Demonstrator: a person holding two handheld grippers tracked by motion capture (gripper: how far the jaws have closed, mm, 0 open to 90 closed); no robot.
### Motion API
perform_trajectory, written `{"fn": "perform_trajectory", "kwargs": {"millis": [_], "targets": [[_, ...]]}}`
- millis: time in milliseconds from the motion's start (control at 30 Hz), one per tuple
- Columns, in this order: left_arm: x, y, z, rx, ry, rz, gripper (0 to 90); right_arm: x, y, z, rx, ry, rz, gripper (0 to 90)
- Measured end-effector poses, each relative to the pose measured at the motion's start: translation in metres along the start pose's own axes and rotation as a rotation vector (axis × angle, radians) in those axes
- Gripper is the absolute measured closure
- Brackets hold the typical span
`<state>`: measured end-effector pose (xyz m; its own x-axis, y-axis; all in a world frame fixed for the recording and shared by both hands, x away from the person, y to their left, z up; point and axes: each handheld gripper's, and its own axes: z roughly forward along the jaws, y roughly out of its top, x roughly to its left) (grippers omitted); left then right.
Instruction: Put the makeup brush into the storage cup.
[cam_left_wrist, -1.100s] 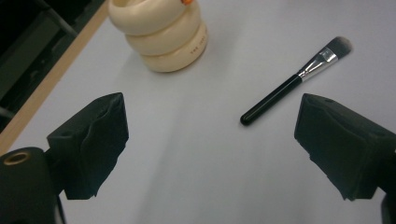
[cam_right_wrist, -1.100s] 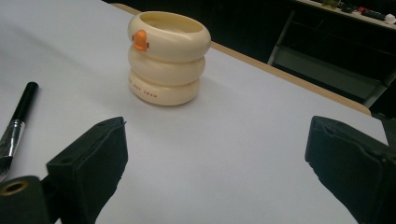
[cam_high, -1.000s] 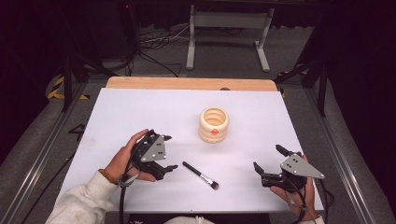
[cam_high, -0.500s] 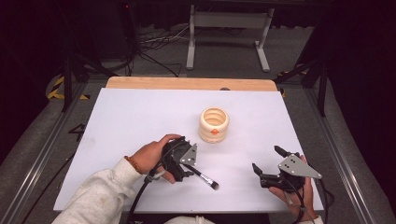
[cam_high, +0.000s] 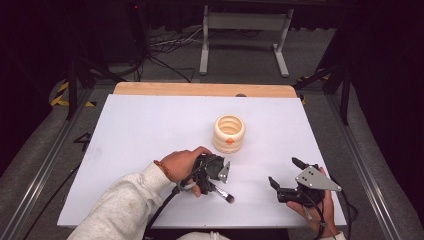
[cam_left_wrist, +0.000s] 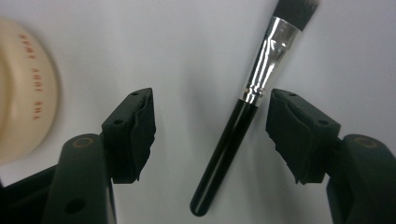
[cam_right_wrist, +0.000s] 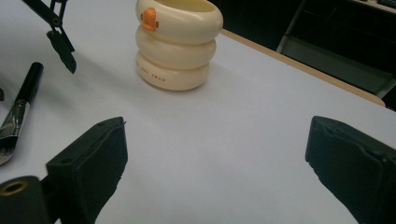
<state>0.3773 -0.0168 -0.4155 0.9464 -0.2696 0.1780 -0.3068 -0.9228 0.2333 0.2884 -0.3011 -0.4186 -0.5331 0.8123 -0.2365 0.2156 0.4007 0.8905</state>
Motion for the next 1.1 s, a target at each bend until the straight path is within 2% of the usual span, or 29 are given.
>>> {"fn": "perform_trajectory", "kwargs": {"millis": [100,133,167,233,267,300,333,367,467,600,733,867,1100], "targets": [[0.001,0.005,0.008,0.060,-0.031,0.021,40.5,0.002,0.000,0.001,0.008,0.007,-0.006,6.8],[0.002,0.005,0.009,0.056,-0.038,0.026,42.5,0.002,0.000,0.002,0.012,0.008,-0.010,6.8],[0.002,0.006,0.009,0.057,-0.066,0.025,46.3,0.002,0.000,0.002,0.013,0.009,-0.012,6.8],[0.002,0.007,0.008,0.070,-0.108,0.029,58.9,0.003,0.000,0.002,0.018,0.015,-0.017,6.9],[0.002,0.007,0.008,0.070,-0.108,0.029,65.4,0.003,0.000,0.003,0.019,0.018,-0.018,7.1],[0.001,0.008,0.009,0.078,-0.138,0.029,70.9,0.004,0.000,0.004,0.031,0.018,-0.023,7.3],[0.001,0.009,0.009,0.088,-0.148,0.035,74.8,0.004,0.000,0.005,0.041,0.012,-0.029,7.2],[0.000,0.010,0.009,0.093,-0.146,0.032,77.8,0.004,0.000,0.005,0.049,0.010,-0.030,7.2],[-0.003,0.014,0.008,0.123,-0.126,0.053,79.0,0.004,-0.001,0.006,0.056,0.016,-0.028,7.2],[-0.005,0.014,0.008,0.120,-0.111,0.052,79.3,0.004,-0.001,0.005,0.058,0.018,-0.022,7.2],[-0.010,0.008,0.006,0.112,-0.046,0.053,79.4,0.003,-0.002,0.006,0.061,0.018,-0.016,7.3],[-0.010,0.000,0.003,0.094,-0.025,0.015,79.5,0.002,-0.002,0.005,0.056,0.014,-0.008,7.4],[-0.011,-0.026,-0.008,0.019,0.062,-0.078,79.5,0.001,-0.003,0.004,0.053,0.007,0.004,7.4]]}}
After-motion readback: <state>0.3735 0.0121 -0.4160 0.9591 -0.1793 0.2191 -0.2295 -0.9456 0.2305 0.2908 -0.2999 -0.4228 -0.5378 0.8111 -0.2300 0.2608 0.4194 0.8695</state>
